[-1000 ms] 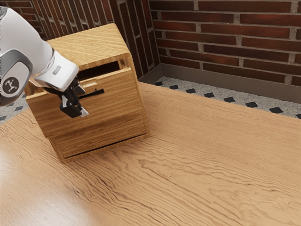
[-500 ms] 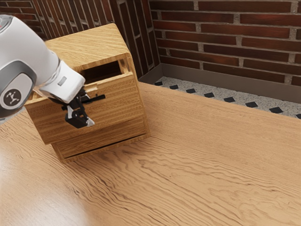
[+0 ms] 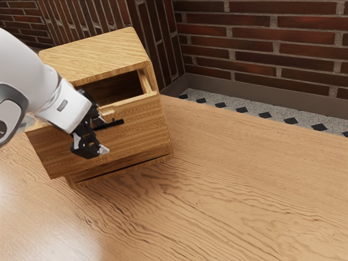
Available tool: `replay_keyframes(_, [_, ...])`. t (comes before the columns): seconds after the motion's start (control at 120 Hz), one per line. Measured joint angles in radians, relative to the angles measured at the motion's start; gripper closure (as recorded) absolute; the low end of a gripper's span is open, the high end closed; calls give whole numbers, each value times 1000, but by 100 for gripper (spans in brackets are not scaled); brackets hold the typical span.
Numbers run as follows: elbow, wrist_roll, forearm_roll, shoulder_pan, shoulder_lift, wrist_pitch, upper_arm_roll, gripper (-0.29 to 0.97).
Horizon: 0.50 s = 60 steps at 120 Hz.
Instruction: Pull the drawer handle with one arm to open the drawer
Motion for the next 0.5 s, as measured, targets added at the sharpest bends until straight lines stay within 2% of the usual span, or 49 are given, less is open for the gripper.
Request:
replay_keyframes(0.217, [5, -6, -2, -11, -76, -29, -38, 21])
replay_keyframes(0.283, [53, -7, -3, -13, -84, -54, -55, 17])
replay_keyframes(0.4, [507, -8, -64, -11, 167, -244, -166, 9])
replay_keyframes(0.5, [611, -9, -113, -9, 231, -378, -202, 6])
